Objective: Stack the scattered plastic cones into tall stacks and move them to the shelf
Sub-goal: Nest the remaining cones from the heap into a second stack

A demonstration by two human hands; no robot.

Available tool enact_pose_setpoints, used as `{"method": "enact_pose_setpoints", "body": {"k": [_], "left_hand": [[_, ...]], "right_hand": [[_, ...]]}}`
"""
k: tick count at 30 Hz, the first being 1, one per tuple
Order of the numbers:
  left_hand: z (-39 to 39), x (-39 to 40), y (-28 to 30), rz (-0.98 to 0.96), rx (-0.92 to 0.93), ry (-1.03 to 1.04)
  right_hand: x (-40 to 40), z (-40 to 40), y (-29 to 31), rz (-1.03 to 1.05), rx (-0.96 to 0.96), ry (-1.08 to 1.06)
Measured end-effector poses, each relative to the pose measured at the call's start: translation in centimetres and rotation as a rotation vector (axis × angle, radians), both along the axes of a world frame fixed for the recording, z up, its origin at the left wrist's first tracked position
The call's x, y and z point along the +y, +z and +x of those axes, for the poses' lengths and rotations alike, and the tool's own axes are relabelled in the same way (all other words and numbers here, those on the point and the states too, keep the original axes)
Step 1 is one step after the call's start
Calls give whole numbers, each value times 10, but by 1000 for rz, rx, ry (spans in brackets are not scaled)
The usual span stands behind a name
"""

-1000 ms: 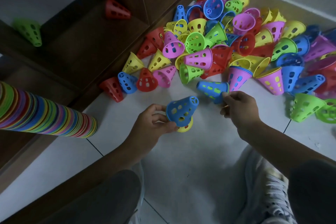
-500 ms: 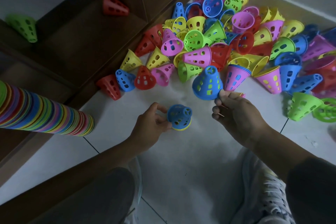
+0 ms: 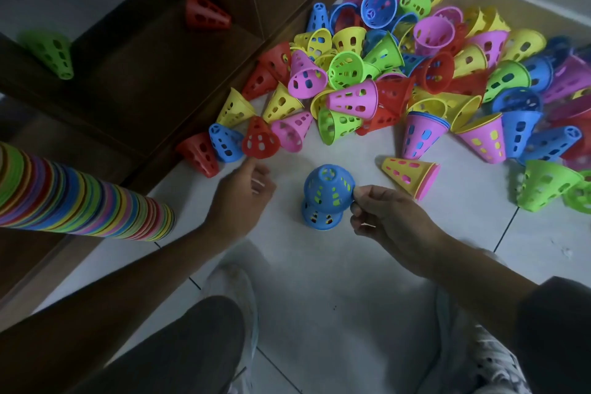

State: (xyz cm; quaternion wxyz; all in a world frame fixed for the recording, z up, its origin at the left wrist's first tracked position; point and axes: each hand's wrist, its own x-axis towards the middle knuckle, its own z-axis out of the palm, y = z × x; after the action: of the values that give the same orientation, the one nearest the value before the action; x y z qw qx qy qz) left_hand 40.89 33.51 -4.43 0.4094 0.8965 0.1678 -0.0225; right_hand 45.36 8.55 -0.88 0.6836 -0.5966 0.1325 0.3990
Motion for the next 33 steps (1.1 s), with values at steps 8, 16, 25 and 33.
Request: {"method": "enact_pose_setpoints", "body": {"k": [8,16,25,33], "left_hand": [[28,50,0,378,-229,66],[37,79,-4,519,-105,3],[42,79,-1,428,-37,-5],[31,71,3,244,-115,105]], "right_hand": [[5,-1,-16,-123,-31,52],[8,-10,-36,-457,-297,120],[7,-2,-46,-649,-468,258],[9,27,-28,-685,-569,317]]}}
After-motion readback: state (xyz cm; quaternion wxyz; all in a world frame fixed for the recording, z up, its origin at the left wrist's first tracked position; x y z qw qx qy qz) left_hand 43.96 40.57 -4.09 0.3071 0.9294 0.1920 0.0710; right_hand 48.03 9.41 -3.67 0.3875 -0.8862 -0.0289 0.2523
